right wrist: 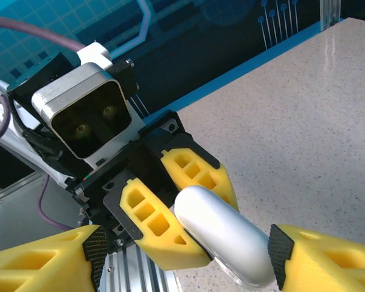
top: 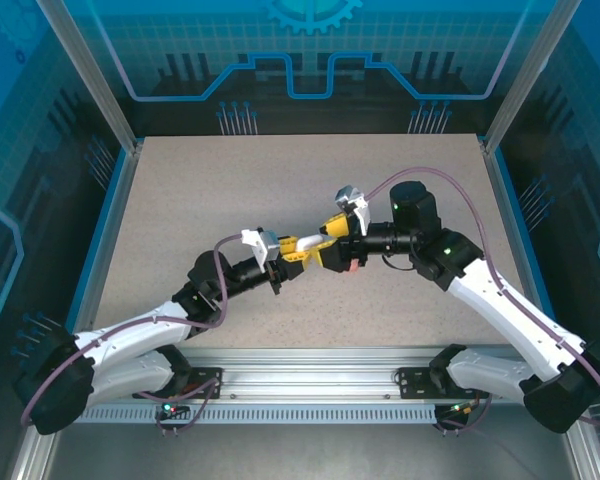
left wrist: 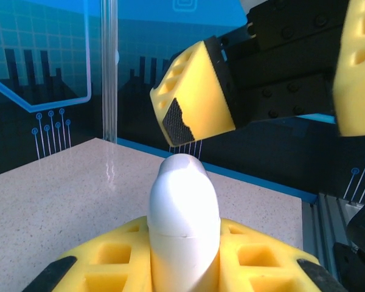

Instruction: Insert the wireless bluetooth earbuds into the charging case

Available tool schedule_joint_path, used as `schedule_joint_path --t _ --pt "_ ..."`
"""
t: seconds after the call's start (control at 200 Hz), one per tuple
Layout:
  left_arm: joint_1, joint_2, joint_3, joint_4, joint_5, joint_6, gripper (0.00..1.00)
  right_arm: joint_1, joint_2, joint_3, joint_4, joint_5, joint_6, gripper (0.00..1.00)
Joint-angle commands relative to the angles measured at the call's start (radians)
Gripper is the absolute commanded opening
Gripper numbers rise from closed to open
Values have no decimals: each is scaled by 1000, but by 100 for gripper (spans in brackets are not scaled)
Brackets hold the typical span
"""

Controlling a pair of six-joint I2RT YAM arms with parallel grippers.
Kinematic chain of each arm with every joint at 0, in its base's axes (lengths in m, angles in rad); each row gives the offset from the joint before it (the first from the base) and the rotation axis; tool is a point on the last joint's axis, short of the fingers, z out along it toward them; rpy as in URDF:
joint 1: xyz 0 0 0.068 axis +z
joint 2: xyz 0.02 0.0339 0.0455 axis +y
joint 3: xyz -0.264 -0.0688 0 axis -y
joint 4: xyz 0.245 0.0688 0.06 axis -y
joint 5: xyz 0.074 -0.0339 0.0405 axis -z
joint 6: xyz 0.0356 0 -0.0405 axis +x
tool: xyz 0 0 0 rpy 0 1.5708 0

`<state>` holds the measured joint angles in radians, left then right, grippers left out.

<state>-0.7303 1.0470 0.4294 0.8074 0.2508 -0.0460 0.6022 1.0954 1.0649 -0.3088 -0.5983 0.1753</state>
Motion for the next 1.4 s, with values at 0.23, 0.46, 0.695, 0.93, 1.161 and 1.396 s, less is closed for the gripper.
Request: schedule_joint_path --t 0.23,0.46,0.695,0.93,1.161,1.396 --pt "-3 -123 8 -134 32 106 0 -29 -32 29 -278 -1 -424 86" --pt "-4 -192 6 -203 86 155 0 -15 -32 17 -243 -77 -674 86" --pt "-3 -188 9 -187 118 137 0 46 41 84 -248 -58 -738 78" --pt "-3 -185 12 -186 120 130 0 51 87 104 -245 -79 -716 60" --pt "-3 -179 15 -188 109 128 0 64 108 120 -233 -103 -690 51" --pt "-3 -170 19 -193 88 127 0 65 122 119 -236 -103 -643 33"
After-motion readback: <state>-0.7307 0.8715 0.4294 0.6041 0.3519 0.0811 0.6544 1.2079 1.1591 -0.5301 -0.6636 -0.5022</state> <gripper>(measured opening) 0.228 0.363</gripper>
